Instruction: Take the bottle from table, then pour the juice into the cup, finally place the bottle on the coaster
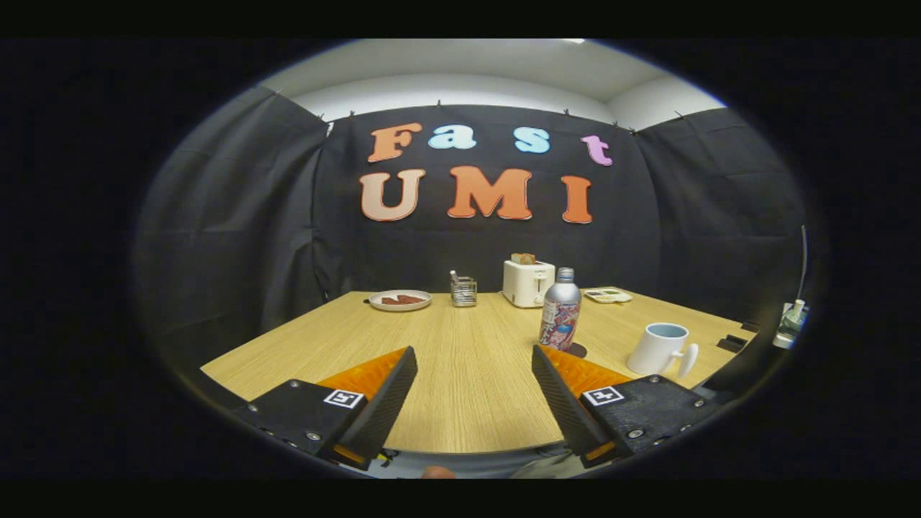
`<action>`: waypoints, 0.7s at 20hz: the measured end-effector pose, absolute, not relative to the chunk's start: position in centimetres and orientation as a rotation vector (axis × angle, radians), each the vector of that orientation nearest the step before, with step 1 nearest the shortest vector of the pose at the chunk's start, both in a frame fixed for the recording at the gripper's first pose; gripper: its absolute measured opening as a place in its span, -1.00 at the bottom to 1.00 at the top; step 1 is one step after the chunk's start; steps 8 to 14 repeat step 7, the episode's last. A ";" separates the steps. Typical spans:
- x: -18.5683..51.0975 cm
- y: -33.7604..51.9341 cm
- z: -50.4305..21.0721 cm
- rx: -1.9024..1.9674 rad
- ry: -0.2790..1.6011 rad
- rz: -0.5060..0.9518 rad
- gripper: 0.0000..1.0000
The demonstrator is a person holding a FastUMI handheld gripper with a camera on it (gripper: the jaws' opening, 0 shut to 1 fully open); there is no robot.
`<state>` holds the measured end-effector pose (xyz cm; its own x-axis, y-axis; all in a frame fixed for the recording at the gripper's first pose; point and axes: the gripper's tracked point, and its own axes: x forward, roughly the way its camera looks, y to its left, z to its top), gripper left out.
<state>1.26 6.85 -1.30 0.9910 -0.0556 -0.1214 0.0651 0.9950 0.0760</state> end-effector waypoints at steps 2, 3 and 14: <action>1.2 7.2 -1.0 0.086 0.112 -0.047 0.90; 1.2 7.3 -0.9 0.088 0.108 -0.042 0.90; 1.2 7.2 -0.8 0.090 0.100 -0.047 0.90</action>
